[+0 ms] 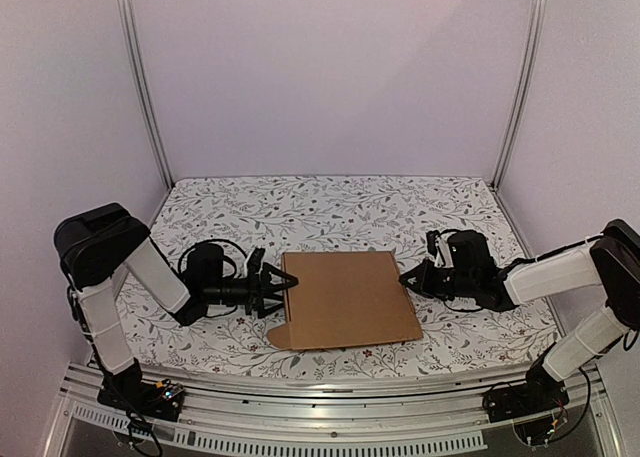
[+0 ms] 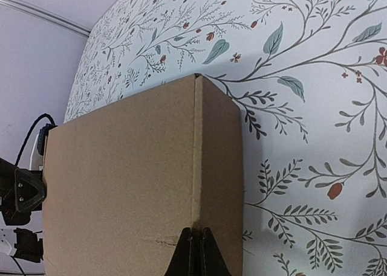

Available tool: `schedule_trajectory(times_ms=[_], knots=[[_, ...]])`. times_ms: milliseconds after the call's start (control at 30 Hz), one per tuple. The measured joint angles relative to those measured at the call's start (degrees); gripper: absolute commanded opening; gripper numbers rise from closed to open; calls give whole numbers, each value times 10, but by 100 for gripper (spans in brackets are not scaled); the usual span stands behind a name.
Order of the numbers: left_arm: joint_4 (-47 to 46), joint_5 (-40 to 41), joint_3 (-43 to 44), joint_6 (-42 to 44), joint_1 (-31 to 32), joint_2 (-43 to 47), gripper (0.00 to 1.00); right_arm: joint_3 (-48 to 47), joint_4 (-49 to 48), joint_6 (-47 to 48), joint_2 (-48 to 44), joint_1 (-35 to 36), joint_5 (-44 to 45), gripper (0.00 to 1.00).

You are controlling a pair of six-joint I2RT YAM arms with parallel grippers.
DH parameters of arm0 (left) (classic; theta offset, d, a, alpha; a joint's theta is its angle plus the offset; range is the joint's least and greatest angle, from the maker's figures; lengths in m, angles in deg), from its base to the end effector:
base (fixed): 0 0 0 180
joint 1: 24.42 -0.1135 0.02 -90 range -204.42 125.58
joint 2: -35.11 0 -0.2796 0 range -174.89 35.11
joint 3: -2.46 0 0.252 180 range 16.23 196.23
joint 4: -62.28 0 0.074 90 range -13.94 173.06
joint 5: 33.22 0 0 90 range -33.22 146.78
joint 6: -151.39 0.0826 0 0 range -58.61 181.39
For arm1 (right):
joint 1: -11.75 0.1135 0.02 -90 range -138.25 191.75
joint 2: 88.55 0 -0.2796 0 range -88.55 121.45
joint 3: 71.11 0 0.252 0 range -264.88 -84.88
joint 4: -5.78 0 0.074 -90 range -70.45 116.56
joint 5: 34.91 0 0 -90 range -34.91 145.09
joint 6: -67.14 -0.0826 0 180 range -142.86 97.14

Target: Fold the paper box

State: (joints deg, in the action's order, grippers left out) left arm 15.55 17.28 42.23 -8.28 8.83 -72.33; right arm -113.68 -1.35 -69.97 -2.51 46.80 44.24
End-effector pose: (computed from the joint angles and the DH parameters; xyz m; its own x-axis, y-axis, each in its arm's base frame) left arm 0.2456 -0.2239 0.0979 -0.9664 -0.2316 -0.1113 0.0393 0.2948 -0.9548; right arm 0.2436 0.1899 0.1271 -0.8343 0.2937 -0.4665 -0.1129 0.7373 0.6661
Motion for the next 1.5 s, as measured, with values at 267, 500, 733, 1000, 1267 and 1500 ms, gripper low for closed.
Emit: schedule_trajectory(times_ms=[267, 500, 733, 1000, 1267, 1500], knots=[[-44, -11, 1, -33, 0, -17, 54, 0, 0, -2, 0, -2, -1, 0], [-44, -14, 1, -43, 0, -19, 32, 2, 1, -2, -3, -2, -2, 1], [-42, -23, 1, -44, 0, -17, 20, 4, 43, 16, -31, -2, -5, 24], [27, -31, 1, -34, -12, 40, 10, 3, 219, 88, -151, -2, 8, 50], [83, -42, 1, -40, -29, 91, 0, -63, 358, 193, -282, 3, 13, 69], [115, -78, 0, -76, -53, 122, 0, -132, 414, 346, -360, 63, 17, 99]])
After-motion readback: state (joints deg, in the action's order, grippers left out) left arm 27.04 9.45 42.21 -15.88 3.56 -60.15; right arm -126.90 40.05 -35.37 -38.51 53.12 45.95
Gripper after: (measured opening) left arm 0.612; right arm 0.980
